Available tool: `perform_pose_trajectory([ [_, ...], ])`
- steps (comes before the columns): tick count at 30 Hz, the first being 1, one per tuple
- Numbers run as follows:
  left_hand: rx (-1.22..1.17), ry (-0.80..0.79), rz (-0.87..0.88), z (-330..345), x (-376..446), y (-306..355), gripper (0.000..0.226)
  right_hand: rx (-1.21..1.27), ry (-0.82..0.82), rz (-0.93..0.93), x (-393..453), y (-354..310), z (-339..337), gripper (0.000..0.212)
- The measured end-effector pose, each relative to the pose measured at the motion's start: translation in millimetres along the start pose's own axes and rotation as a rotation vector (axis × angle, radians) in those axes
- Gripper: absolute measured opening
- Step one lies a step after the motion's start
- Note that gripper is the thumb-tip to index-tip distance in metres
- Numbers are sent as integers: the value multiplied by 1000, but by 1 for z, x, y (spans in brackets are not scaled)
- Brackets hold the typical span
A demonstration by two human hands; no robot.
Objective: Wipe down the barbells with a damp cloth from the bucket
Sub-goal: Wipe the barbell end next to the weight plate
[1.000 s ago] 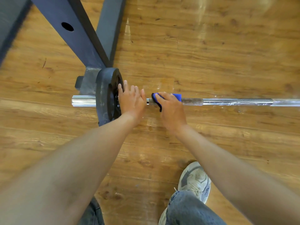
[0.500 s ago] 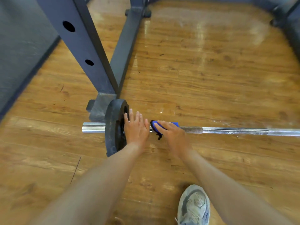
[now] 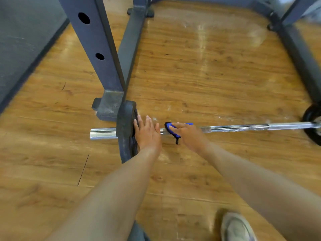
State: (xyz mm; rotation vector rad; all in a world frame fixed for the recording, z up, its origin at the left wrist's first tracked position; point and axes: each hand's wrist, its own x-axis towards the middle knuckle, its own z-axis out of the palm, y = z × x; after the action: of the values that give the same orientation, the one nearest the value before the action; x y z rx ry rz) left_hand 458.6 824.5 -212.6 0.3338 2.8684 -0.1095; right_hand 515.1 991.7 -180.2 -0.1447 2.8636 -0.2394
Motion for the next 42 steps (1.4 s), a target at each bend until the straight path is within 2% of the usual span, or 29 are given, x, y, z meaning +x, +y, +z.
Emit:
perform_pose_trajectory([
  [2,-11,19,-8,4,-12,0,63,-54,-44,45,-12,7,-7,71],
  [5,-52,75,-36,8,-22,2,63,6,57,115,-18,7,5,66],
  [8,-29,136,-46,19,-31,5,64,87,204,41,-13,2,40,62],
  [10,-43,164,-65,22,-35,7,66,81,229,5,-13,6,54,64],
  [12,-49,167,-78,26,-45,8,65,62,212,-4,-19,11,54,66],
  [17,-136,125,-98,32,-83,10,64,14,149,114,-55,17,39,63],
  [21,-142,48,-122,34,-108,13,64,53,156,-12,-66,-13,50,55],
  [24,-128,102,-135,45,-130,16,66,13,143,-159,-84,-23,56,66],
  [27,-172,137,-179,55,-148,24,72,-56,56,-183,-98,2,43,69],
  [29,-176,159,-204,63,-164,30,77,-18,106,-167,-107,13,41,66],
  [32,-187,195,-288,78,-190,44,84,125,199,-314,-114,-7,71,55],
  [35,-228,238,-407,83,-208,61,89,202,245,-413,-117,-23,92,54],
  [40,-218,250,-334,97,-260,65,93,156,494,-410,-167,19,116,58],
  [42,-133,276,-356,101,-272,70,99,202,518,-412,-173,10,122,58],
])
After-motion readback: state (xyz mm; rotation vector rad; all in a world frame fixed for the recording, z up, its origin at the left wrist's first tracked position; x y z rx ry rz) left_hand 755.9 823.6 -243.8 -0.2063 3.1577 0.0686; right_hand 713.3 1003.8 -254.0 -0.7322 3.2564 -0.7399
